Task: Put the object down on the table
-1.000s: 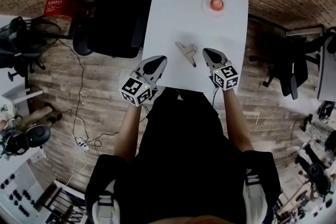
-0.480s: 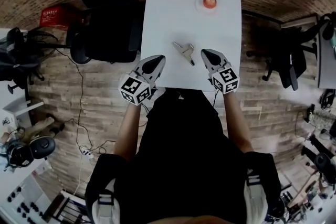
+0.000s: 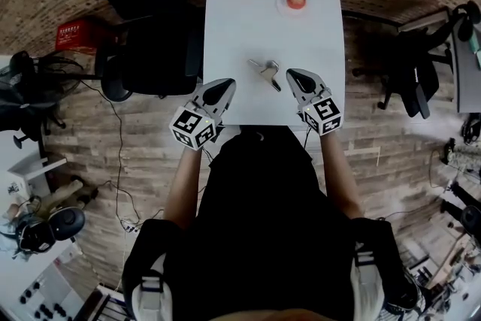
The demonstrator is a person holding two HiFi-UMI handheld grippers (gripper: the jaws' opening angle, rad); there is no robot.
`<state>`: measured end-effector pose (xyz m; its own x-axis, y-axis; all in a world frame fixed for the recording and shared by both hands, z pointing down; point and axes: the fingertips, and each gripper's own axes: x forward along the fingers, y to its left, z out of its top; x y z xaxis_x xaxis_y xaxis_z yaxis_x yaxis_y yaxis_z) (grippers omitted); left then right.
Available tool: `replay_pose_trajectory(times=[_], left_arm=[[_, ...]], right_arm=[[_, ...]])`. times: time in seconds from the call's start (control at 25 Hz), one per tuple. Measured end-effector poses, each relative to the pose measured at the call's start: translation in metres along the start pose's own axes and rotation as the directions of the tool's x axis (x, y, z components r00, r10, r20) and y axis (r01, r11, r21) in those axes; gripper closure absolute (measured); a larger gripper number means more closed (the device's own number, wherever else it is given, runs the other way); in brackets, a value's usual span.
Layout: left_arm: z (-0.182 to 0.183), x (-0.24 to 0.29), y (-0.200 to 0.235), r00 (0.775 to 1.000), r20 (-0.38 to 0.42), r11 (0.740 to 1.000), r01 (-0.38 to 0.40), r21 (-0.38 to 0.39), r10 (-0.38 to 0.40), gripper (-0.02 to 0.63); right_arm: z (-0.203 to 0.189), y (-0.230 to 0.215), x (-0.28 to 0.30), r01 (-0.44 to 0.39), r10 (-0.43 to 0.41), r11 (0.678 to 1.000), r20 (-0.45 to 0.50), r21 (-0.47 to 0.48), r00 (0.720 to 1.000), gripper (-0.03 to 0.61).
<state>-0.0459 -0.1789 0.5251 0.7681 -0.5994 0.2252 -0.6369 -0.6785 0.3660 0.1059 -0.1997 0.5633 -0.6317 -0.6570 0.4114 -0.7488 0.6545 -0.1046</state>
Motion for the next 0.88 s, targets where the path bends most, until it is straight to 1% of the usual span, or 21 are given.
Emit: replay_pose_trajectory(times=[0.44, 0.56, 0.88], left_arm=[[-0.013, -0.010, -0.005, 0.999, -0.019, 0.999, 0.038, 0.023, -0.037, 0.592], [-0.011, -0.014, -0.006, 0.998, -0.023, 0.998, 0.051, 0.032, -0.051, 0.592], [-0.011, -0.026, -0.002, 0.998, -0.019, 0.998, 0.056, 0.035, -0.055, 0.592]], right_arm=[[-0.009, 0.020, -0.012, 0.033, -0.034, 0.999, 0.019, 0.005, 0.999, 0.580], [-0.012, 0.026, -0.015, 0.045, -0.045, 0.999, 0.023, 0.013, 0.999, 0.580], [-0.015, 0.042, -0.012, 0.044, -0.044, 0.999, -0.002, 0.014, 0.999, 0.581]])
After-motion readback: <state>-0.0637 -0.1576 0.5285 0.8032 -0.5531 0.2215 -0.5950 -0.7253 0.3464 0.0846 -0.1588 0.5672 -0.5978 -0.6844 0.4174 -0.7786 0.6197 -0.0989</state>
